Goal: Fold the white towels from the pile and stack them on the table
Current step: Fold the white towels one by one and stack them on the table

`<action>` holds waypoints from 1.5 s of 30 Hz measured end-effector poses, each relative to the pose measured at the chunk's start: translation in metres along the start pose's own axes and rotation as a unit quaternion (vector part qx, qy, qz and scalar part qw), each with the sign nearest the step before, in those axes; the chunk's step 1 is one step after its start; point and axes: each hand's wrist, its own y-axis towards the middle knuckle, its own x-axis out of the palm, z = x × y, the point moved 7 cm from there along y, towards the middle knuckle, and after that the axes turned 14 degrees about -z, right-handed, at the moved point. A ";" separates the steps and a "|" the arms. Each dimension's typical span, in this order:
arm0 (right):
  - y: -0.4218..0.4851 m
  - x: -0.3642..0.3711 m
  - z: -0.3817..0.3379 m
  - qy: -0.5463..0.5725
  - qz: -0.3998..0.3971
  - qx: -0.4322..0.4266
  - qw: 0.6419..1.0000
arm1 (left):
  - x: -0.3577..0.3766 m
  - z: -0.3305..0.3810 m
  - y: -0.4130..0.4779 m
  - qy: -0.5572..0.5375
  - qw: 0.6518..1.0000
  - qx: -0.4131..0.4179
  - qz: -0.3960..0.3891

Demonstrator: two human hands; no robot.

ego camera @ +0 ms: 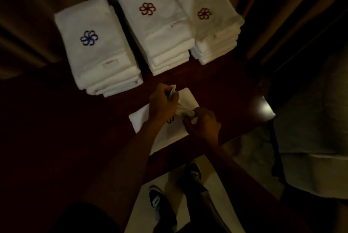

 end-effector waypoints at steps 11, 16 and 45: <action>0.028 -0.006 0.036 0.048 -0.048 0.078 0.995 | 0.042 0.006 0.024 0.031 0.999 -0.018 0.008; 0.027 -0.002 0.045 0.078 -0.079 0.070 0.991 | 0.050 0.006 0.023 0.044 0.998 -0.015 -0.031; -0.065 0.048 0.069 0.293 -0.129 0.305 0.897 | 0.023 -0.081 -0.076 0.225 0.947 -0.203 -0.107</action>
